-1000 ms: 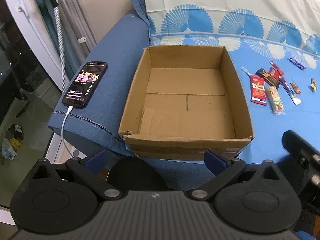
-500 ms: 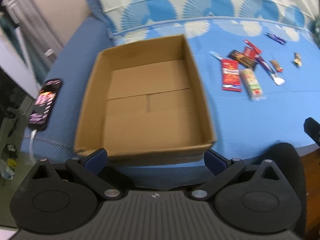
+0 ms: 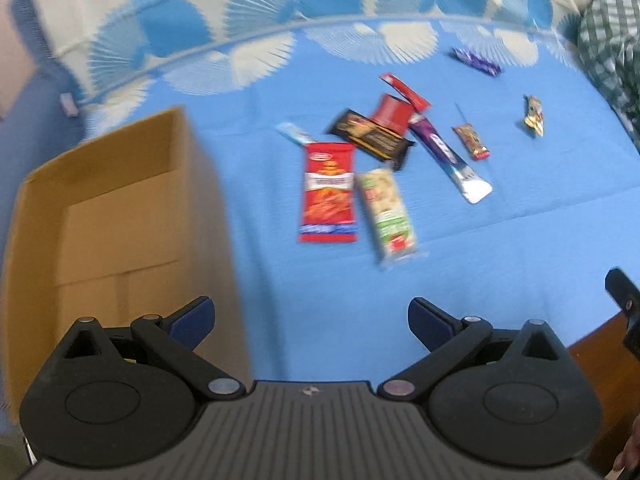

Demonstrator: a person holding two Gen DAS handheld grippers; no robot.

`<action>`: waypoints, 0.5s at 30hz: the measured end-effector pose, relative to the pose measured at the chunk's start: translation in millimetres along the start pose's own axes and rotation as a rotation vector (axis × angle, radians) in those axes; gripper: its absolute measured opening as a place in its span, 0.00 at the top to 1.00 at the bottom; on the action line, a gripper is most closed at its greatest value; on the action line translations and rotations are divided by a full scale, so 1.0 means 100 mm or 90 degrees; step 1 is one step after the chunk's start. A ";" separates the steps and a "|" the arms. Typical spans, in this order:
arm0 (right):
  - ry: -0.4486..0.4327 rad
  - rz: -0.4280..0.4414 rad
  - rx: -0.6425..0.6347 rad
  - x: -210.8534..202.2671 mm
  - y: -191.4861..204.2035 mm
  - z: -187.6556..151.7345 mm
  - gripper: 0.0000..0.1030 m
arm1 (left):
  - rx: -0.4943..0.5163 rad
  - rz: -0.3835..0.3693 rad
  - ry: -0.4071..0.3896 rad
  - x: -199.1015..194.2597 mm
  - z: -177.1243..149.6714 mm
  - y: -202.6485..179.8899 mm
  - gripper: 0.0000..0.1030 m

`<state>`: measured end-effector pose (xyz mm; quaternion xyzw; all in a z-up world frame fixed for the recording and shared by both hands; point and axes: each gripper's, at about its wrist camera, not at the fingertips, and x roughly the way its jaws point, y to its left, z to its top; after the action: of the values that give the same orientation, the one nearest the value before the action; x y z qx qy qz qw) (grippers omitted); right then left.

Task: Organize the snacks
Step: 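Grasp the peanut bar with the left tool while the right tool grasps the yellow wafer bar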

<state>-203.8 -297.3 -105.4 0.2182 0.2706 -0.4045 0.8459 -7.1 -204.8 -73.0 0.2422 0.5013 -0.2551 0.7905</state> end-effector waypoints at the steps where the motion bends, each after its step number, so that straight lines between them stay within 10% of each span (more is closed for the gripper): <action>1: 0.003 -0.008 0.001 0.15 -0.06 0.06 0.00 | -0.004 -0.003 0.011 0.15 0.10 -0.08 0.00; 15: 0.025 -0.045 0.103 3.00 -0.65 1.21 0.00 | -0.027 -0.010 0.122 1.80 0.81 -0.76 0.00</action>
<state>-64.4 -575.9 -213.9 0.2838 0.2614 -0.4504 0.8051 63.9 -342.6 -217.1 0.2445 0.5816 -0.2263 0.7421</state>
